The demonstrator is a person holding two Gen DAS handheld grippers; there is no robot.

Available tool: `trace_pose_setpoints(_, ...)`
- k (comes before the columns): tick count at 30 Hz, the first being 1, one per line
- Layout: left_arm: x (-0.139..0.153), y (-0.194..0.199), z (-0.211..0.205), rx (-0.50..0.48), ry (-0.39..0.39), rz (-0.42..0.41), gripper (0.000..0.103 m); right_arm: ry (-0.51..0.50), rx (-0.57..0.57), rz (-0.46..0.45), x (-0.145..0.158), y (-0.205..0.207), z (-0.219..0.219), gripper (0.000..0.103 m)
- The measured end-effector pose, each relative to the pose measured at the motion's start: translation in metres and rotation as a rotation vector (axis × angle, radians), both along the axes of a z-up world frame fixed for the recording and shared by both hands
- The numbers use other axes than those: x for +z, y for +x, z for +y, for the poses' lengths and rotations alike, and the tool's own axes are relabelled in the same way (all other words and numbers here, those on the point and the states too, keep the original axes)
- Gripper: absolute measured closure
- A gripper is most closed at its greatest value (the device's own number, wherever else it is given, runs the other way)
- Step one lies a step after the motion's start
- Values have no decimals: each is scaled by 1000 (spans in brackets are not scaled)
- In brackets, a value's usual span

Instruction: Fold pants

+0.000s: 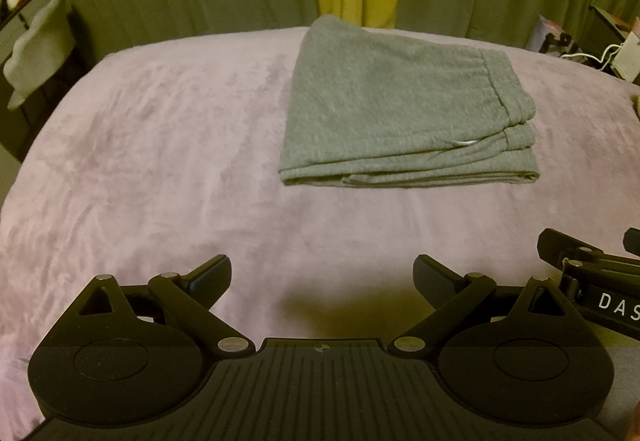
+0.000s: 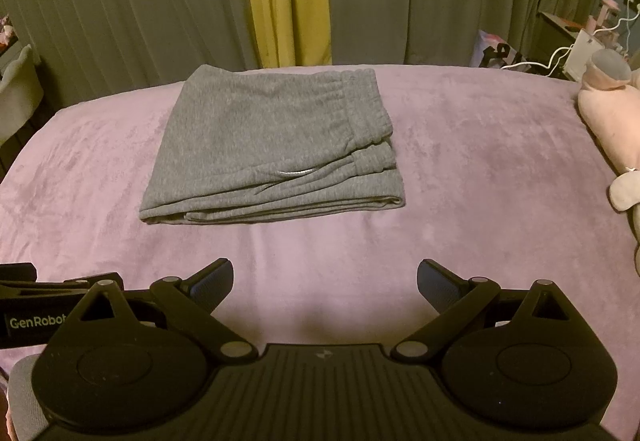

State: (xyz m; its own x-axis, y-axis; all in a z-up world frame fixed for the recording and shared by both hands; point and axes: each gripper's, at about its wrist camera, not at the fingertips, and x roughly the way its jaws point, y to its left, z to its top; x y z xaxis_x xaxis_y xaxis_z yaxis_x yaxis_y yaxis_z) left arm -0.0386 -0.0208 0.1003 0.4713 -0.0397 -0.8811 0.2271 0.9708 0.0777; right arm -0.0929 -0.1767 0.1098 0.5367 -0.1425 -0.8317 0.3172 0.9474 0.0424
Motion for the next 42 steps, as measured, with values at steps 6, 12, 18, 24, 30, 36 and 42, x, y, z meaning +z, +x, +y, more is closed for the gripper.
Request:
trace_pose_setpoints(6, -1, 0, 0, -1, 0, -1, 3, 1, 2, 2, -1, 0, 0, 4)
trace_pose_setpoints(12, -1, 0, 0, 0, 2, 0, 3, 2, 4, 5, -2, 0, 0, 4)
trace_pose_setpoints(18, -2, 0, 0, 2, 6, 2, 3, 2, 8, 5, -4, 0, 1, 4)
trace_pose_setpoints(24, -6, 1, 1, 7, 8, 9, 3, 3, 15, 13, -7, 1, 2, 4)
trace_pose_setpoints(30, -7, 2, 2, 12, 11, 11, 3, 5, 19, 14, -8, 1, 2, 4)
trace_pose_setpoints(36, -8, 3, 3, 17, 1, 18, 3, 7, 28, 26, -12, 4, 5, 4)
trace_pose_setpoints(42, -10, 4, 3, 15, 17, 22, 3, 5, 36, 29, -13, 4, 6, 4)
